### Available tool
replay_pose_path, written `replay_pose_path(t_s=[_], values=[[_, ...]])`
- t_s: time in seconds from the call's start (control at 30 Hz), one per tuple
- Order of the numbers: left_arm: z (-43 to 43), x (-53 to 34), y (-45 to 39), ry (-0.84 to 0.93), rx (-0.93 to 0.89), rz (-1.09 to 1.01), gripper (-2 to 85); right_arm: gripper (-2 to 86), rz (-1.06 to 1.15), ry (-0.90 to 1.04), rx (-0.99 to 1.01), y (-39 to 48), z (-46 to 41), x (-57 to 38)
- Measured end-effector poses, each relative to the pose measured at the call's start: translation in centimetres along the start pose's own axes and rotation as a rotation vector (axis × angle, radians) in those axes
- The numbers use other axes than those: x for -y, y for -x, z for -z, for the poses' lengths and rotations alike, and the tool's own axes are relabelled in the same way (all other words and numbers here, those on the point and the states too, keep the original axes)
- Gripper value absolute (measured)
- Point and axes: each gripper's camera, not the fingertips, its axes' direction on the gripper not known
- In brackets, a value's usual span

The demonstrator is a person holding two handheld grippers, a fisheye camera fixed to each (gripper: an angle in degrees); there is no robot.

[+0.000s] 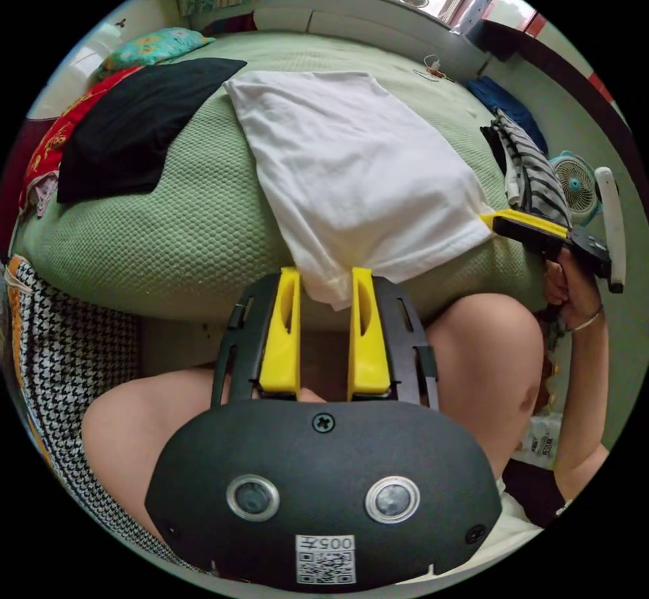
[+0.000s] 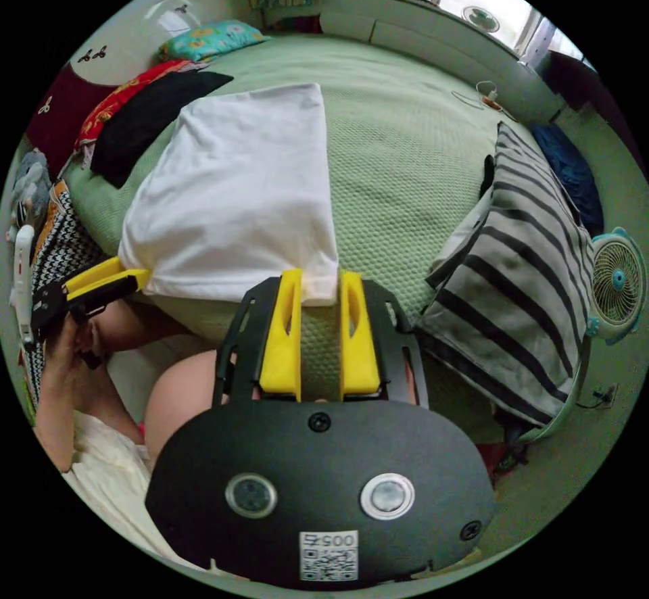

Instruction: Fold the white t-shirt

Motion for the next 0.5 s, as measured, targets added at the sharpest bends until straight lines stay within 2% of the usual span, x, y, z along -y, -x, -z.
replay_pose_path(t_s=[0.2, 0.5], values=[[1.8, -0.1, 0.5, -0.023, -0.027, -0.024, 2.9, -1.2, 0.022, -0.005, -0.010, -1.3, 2.5, 0.6], [7.9, -2.2, 2.8, -0.052, -0.084, -0.077, 1.5, -1.3, -0.045, -0.049, 0.223, -5.1, 8.9, -1.8]])
